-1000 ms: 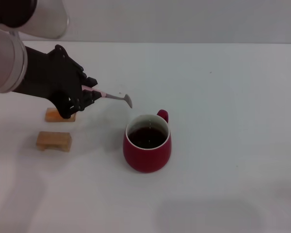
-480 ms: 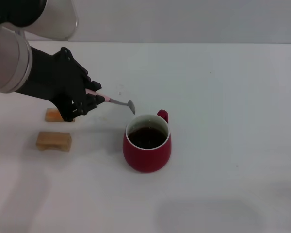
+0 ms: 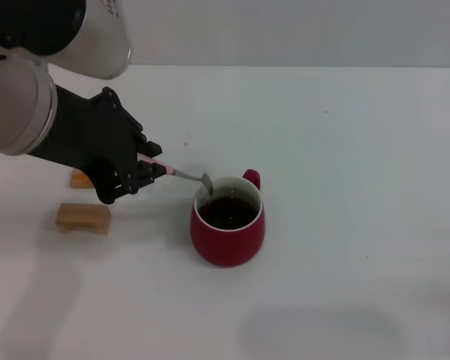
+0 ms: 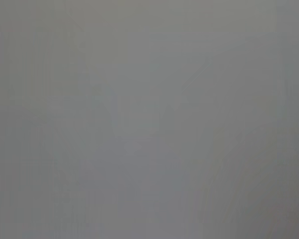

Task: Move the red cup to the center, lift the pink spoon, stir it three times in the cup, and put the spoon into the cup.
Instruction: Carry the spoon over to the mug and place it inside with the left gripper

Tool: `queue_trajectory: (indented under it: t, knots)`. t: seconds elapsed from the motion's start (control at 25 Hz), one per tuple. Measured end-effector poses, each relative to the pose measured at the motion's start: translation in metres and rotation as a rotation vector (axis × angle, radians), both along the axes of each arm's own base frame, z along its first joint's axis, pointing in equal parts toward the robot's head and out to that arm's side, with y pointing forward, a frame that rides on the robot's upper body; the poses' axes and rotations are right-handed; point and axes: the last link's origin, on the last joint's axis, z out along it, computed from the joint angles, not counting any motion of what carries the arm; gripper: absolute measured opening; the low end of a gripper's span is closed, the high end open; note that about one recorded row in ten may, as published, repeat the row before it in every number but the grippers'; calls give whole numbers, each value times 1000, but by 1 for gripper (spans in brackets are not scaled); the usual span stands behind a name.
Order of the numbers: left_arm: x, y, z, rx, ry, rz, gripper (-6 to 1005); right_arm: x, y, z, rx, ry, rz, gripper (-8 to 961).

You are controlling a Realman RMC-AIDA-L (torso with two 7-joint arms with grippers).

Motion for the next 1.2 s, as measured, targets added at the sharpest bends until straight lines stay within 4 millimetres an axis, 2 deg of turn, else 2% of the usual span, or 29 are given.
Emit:
queue_trajectory:
  t: [0.8, 1.2]
  knots:
    - [3, -5, -17, -46, 26, -34, 174, -1, 0, 0, 1, -1, 4, -1]
    - [-4, 3, -28, -47, 35, -11, 173, 0, -4, 0, 0, -1, -1, 0]
